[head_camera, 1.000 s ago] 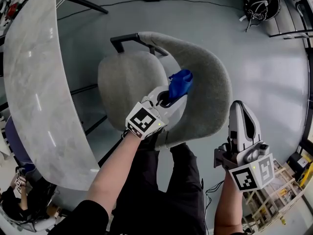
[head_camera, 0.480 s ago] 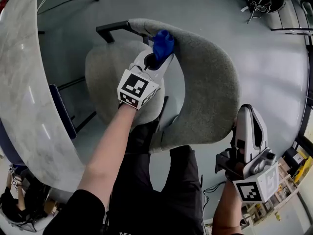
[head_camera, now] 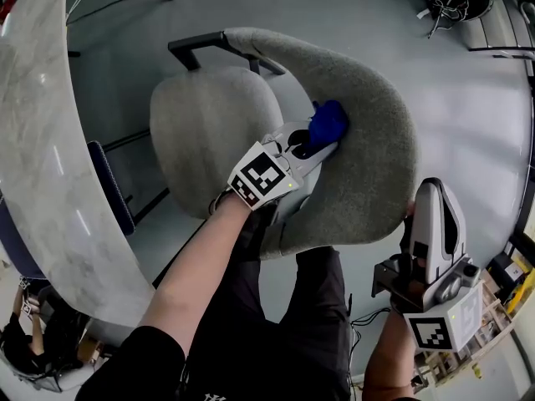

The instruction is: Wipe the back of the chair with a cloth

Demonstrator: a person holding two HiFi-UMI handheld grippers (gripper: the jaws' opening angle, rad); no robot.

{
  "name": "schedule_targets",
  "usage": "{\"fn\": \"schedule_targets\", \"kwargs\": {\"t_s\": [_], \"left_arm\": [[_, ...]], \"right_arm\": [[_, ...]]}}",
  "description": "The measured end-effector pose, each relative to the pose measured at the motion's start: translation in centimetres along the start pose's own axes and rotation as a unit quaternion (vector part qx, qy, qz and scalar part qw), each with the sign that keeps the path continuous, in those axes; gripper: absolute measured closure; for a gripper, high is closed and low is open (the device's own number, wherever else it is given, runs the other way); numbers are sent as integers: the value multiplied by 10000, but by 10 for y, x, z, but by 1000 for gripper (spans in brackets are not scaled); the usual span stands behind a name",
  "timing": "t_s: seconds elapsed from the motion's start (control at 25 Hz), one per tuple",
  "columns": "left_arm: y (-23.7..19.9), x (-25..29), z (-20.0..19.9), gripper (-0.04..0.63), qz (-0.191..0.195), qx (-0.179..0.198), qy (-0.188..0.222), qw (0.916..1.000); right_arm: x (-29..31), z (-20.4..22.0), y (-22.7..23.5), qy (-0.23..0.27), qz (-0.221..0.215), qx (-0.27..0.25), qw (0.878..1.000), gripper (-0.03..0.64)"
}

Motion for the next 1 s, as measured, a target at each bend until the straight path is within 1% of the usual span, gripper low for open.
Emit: {"fn": "schedule_targets", "kwargs": {"t_s": [0.28,0.64,0.84,1.0], "left_arm": [[49,-3,22,538,424,-4,-262,9988],[101,-15,43,538,817,-339,-476,9949],[119,-25,41,538,850,-350,-571,9941],[131,-32,36,538,834,-328,-591,9942]], "right_arm": [[-13,9,-10,-47,-43,10,10000,603],[-40,27,-15,-213,-55,104,9997,603],[-49,42,-23,-323,-161,287,9989,603],[-54,45,-27,-369,-189,297,9987,603]]}}
Point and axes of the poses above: the fingertips, and each gripper's own axes: x forward along the fingers, y to its right, z out of its underside, the point moved 5 cm from there along -x, backward along the fingers, and after that the axes turned 14 degrees about -y, right-handed, at the moved point
